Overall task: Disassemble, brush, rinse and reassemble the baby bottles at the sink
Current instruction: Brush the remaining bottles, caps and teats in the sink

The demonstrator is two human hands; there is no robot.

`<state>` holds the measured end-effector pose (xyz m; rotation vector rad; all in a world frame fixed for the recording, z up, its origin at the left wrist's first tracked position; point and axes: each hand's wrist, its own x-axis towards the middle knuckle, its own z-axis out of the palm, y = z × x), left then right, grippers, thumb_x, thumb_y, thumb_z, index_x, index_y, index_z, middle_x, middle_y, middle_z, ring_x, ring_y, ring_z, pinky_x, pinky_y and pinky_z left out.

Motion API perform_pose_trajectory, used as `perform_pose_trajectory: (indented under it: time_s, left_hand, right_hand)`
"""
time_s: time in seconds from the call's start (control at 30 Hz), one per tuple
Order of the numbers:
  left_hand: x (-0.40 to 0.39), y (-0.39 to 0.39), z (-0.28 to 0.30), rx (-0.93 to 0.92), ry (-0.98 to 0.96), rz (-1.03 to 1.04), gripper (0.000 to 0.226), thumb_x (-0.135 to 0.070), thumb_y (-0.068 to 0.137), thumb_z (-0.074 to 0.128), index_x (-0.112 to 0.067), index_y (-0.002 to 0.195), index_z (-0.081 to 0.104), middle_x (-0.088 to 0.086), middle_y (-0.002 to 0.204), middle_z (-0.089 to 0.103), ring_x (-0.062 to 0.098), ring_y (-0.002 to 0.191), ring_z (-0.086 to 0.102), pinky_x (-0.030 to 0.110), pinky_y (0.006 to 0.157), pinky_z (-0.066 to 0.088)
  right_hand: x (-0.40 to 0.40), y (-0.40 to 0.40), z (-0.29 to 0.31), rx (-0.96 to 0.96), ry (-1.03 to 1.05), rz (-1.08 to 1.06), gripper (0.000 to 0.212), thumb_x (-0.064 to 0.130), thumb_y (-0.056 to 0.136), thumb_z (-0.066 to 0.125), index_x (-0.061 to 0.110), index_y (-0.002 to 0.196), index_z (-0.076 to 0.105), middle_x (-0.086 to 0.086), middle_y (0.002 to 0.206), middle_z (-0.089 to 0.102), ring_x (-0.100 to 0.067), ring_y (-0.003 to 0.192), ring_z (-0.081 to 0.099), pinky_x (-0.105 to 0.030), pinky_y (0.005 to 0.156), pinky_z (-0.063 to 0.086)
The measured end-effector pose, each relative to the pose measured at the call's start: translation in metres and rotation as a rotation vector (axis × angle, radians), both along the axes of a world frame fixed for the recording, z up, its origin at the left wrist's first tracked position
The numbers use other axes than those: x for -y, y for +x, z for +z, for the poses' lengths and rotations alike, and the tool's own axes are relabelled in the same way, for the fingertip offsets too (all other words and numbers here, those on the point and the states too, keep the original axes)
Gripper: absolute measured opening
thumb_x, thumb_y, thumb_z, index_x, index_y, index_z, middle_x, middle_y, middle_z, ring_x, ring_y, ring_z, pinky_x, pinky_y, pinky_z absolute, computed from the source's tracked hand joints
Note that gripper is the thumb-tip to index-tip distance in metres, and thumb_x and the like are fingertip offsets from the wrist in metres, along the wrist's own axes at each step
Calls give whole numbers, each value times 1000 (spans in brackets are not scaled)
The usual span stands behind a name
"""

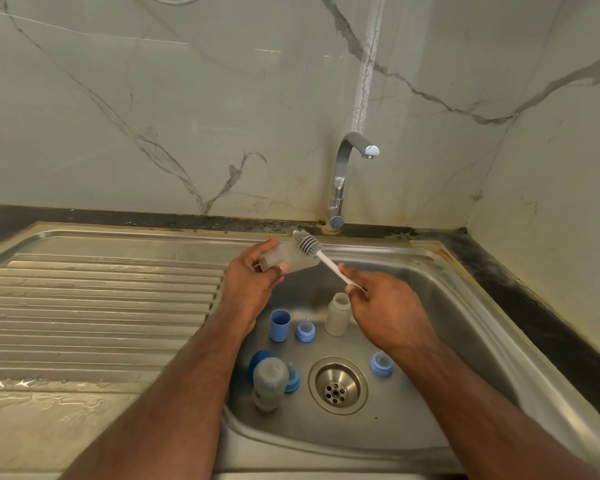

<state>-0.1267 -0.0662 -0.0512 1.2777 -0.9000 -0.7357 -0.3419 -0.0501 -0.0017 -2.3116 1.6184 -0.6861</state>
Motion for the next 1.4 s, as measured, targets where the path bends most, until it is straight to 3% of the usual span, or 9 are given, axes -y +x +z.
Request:
perform_pose_trajectory:
  time_s: [0.1,0.27,0.4,0.57,0.7,0.9,1.07,1.23,1.4]
  left_hand:
    - [2,1,0,39,25,26,52,-5,81,83,-28,125,69,-5,112,76,14,106,71,42,93,60]
    - [-1,3,2,53,36,93,47,-9,74,89,-25,113,68,-4,108,75,14,102,71,44,89,61]
    - [-1,0,2,101,28,94,45,-10,73,89,-26,109,69,-9,103,76,8,98,71,41,91,60]
    - [-4,-4,4,131,29,80,46,-7,73,89,-39,99,66,-14,100,73,6,96,70,32,88,59]
    - [-5,-5,5,112,18,59,45,-4,74,87,-33,101,66,-15,97,71,5,95,69,30,84,60]
    - [-4,-1,4,7,24,71,45,0,74,87,-24,108,69,-3,109,74,15,104,71,44,91,61]
    - [-3,-3,3,-47,32,60,44,-2,75,87,-24,108,69,-2,108,75,17,104,71,43,89,61]
    - [-6,-3,8,-262,23,13,40,3,78,83,-16,110,70,7,108,74,23,103,73,35,85,62]
    - [-8,-5,14,-407,27,25,34,1,82,79,-9,113,69,12,110,74,24,103,73,34,86,62]
  right_hand:
    - [-8,10,-7,-22,-32,87,43,35,104,45,45,146,43,6,105,61,-9,80,58,-32,77,55]
    - [3,0,1,-91,-35,-30,45,32,106,42,40,149,41,3,105,59,-9,80,58,-28,73,54]
    - [-11,13,-1,-102,-64,67,43,34,105,41,45,147,41,7,100,56,-10,80,57,-29,72,52]
    - [-2,14,-2,-143,-58,12,44,32,105,41,41,149,40,3,110,60,-12,85,59,-32,76,55]
    - [5,2,0,-96,-20,-63,45,31,104,43,40,149,42,3,114,62,-9,83,60,-30,76,56]
    - [3,5,-4,-12,5,12,44,31,104,46,42,147,43,7,107,63,-8,80,61,-31,75,57]
    - [4,2,-5,40,40,-3,43,32,104,47,43,146,44,9,101,61,-5,75,57,-22,65,49]
    - [11,3,-4,45,8,-36,43,31,105,46,41,147,44,6,99,62,-5,72,55,-19,60,43]
    - [-2,8,-11,116,23,68,43,33,103,51,45,143,46,10,103,63,-6,70,58,-24,61,52]
